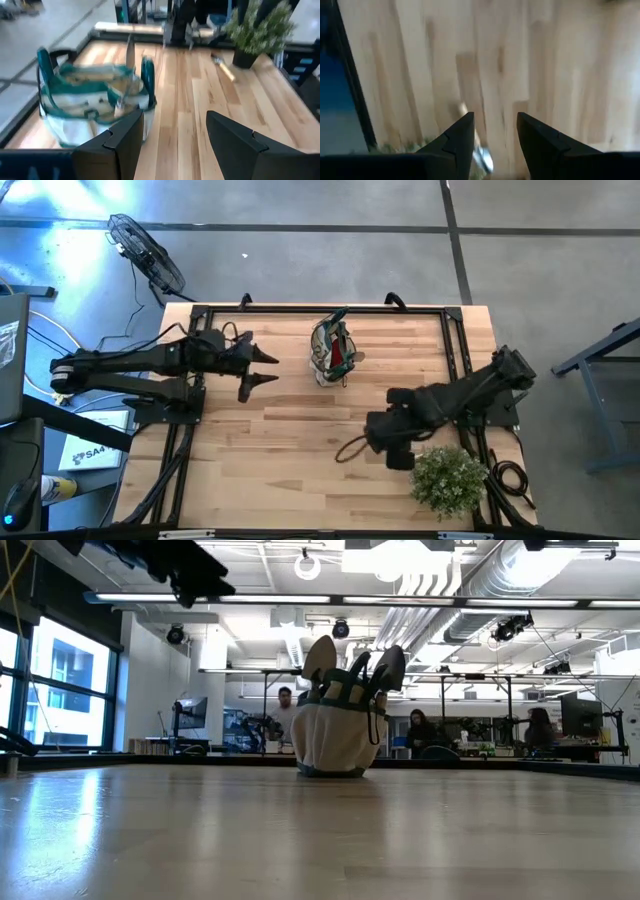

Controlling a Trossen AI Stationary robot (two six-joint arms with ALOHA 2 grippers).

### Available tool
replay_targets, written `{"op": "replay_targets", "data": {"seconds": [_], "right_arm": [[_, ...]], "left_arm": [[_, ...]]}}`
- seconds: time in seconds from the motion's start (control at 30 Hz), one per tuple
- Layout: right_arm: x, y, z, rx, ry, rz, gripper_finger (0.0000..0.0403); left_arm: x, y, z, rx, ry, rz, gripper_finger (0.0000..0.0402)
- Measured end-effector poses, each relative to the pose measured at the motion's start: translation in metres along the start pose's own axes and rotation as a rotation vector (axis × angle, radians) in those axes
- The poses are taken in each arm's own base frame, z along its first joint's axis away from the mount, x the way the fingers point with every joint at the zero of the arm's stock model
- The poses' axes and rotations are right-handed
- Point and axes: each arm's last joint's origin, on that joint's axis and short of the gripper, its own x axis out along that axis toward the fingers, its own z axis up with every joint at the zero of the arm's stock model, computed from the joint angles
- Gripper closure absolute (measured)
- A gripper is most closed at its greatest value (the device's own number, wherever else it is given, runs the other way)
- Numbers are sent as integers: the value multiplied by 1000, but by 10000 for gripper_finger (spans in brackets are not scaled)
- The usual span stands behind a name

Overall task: Pick & Place Garden tools in Gardening bag
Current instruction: Put the brown trowel into the light brown gardening bag

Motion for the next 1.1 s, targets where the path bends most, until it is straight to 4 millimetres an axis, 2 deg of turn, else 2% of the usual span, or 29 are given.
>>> {"op": "replay_targets", "data": {"seconds": [0.23,0.37,0.53,0.77,1.1], "right_arm": [[61,-22,-12,-53,325,94,264],[97,-22,-20,-40,372,152,264],[129,-22,-31,22,415,227,264],[158,-8,-35,-16,300,349,264],[184,-4,-60,-140,283,259,264]], "left_arm": [[9,1,-11,-14,111,-3,192],[13,0,-14,-18,144,-34,192],[14,0,-16,-10,158,-40,192],[14,0,-16,13,157,-35,192],[14,0,-16,-13,157,-34,192]]}}
